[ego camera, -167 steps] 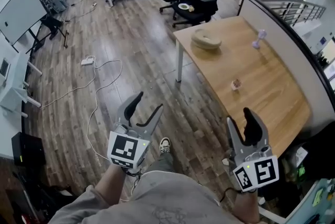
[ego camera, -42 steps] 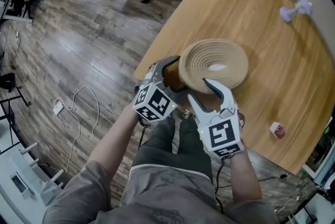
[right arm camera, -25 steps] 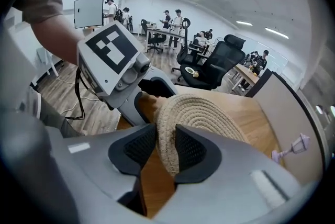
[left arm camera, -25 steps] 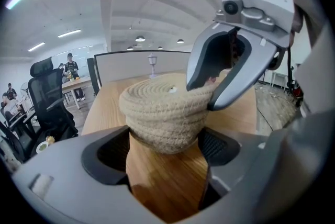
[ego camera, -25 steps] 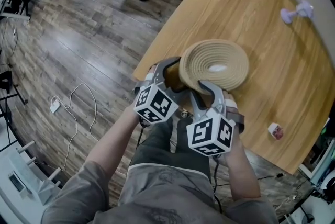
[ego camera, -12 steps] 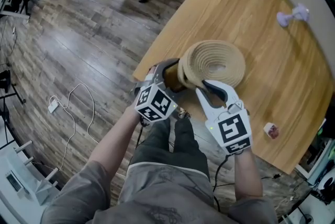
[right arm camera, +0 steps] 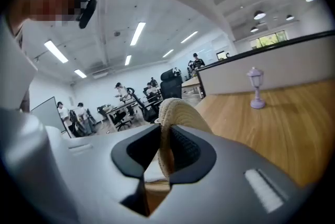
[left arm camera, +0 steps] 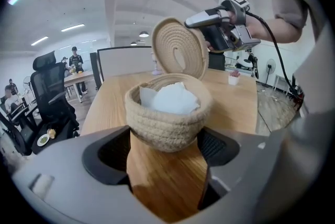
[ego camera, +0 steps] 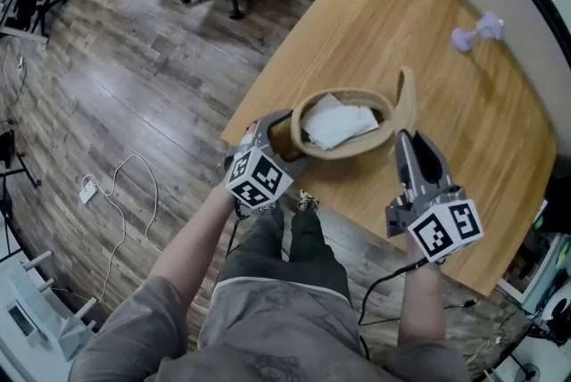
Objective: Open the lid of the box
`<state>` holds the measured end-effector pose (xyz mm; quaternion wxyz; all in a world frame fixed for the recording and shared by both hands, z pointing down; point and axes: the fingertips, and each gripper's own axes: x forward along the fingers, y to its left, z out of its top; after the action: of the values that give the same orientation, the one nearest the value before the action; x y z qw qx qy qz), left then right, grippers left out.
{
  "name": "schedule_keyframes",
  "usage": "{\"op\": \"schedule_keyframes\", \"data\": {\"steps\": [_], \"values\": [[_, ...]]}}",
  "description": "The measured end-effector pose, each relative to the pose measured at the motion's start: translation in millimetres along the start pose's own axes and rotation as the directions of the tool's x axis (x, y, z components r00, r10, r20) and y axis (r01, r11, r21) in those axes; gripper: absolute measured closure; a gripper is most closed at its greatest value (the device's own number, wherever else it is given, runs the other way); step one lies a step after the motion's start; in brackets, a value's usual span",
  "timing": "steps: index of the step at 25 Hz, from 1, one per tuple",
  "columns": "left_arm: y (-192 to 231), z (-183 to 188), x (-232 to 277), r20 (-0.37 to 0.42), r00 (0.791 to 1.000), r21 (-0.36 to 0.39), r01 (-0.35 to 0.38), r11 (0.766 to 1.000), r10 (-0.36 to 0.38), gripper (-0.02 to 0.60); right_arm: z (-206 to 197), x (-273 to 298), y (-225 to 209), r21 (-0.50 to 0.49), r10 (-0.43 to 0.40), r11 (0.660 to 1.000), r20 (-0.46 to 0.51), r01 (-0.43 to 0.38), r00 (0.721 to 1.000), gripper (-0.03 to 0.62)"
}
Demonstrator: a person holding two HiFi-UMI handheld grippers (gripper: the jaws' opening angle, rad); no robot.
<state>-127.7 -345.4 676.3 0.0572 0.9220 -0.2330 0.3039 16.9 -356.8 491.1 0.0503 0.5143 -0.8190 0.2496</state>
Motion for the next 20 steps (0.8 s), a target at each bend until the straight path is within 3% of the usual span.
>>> {"op": "schedule_keyframes", "data": {"steps": [3, 9, 15, 20], "values": [[1.0, 0.3, 1.3, -0.028, 1.000, -0.020, 0.007, 1.000, -0.008, 0.189, 0.7, -18.6, -24.0, 0.084, -0.057, 0.995, 0.036, 0.054, 0.998, 0.526], [2.2, -2.8, 0.2, -0.062, 0.998, -0.012, 0.026, 1.000, -0.027, 0.190, 0.4, -30.2, -32.5, 0.201, -0.082, 0.977, 0.079, 0.064, 0.994, 0.526], [1.8, 0.9, -23.2, -0.074, 0.996, -0.063, 0.041, 0.997, -0.046, 0.214, 28.2, -41.9, -21.0, 0.180, -0.080, 0.982, 0.130, 0.056, 0.988, 0.525], [20.9, 49.0, -71.6, -0.004, 0.999, -0.080, -0.038, 0.996, 0.038, 0.259, 78.2, -62.2, 0.8, 0.098, -0.056, 0.995, 0.219, 0.036, 0.974, 0.525]]}}
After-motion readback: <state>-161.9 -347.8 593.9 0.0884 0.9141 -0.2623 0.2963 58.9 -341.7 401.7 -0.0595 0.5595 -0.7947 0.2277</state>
